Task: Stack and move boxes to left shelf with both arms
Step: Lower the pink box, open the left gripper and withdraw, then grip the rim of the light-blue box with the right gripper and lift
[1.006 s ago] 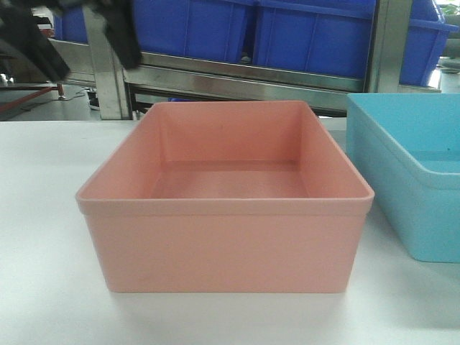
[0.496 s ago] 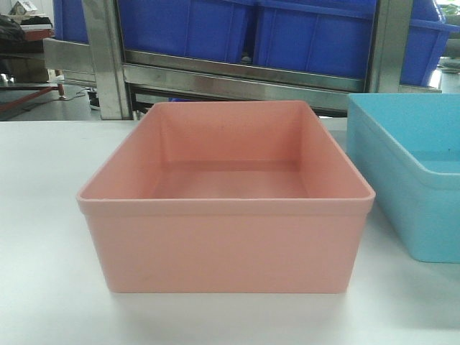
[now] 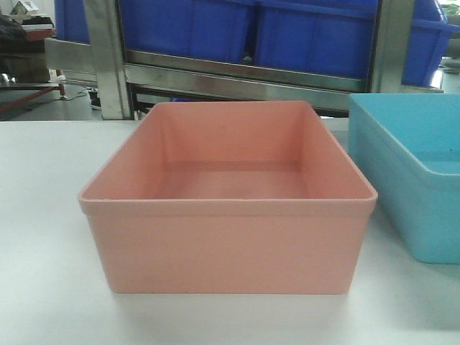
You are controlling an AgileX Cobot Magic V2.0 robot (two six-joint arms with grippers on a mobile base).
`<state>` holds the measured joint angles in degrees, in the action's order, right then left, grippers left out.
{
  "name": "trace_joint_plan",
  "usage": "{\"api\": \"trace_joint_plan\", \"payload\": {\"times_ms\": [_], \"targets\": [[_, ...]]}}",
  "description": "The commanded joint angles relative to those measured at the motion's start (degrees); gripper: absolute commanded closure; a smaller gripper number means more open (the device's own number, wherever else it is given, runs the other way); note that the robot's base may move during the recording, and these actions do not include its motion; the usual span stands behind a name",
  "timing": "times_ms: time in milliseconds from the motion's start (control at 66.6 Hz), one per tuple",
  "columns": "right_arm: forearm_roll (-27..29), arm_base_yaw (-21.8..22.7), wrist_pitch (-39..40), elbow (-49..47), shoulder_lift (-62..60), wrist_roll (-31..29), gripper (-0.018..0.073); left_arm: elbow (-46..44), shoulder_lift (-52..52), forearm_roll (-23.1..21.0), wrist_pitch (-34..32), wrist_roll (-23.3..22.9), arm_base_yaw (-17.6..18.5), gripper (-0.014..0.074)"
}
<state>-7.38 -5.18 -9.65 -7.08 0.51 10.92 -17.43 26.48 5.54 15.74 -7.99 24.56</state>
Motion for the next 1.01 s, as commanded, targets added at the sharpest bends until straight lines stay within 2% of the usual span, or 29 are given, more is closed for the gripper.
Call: {"api": "trace_joint_plan", "payload": {"times_ms": [0,180,345,451,586,646,706,796,886,991], "targets": [[-2.7,0.1,0.8,-7.6,4.7,-0.8,0.0504,-1.0,-0.9,0.3,-5.7,0.0,0.0,0.0606],[-3.8,0.1,-4.2,-23.3,20.3,-0.8,0.0503,-1.0,-1.0,0.3,-7.6,0.0,0.0,0.0605],[-3.8,0.1,-11.9,-37.7,36.2,-0.8,0.0488,-1.0,-1.0,0.3,-7.7,0.0,0.0,0.0606],[-3.8,0.1,-18.1,-45.1,43.9,-0.8,0.0357,-1.0,-1.0,0.3,-7.7,0.0,0.0,0.0606],[-4.3,0.1,-25.2,-52.3,52.9,-0.8,0.0052,-1.0,-1.0,0.3,-7.7,0.0,0.0,0.0606],[-4.5,0.1,-27.8,-55.0,55.8,-0.8,-0.0025,-1.0,-1.0,0.3,-7.7,0.0,0.0,0.0606],[-4.6,0.3,-31.7,-57.7,59.0,-0.8,-0.0055,-1.0,-1.0,0.3,-7.7,0.0,0.0,0.0606],[-4.6,2.5,-38.7,-62.4,62.9,-0.8,-0.0052,-1.0,-1.0,0.3,-7.7,0.0,0.0,0.0606],[-4.4,7.1,-44.3,-66.1,66.6,-1.4,-0.0053,-1.0,-1.0,0.3,-7.7,0.0,0.0,0.0606],[-1.4,13.8,-46.9,-68.9,70.1,-7.5,-0.0053,-1.0,-1.0,0.3,-7.7,0.0,0.0,0.0606]]}}
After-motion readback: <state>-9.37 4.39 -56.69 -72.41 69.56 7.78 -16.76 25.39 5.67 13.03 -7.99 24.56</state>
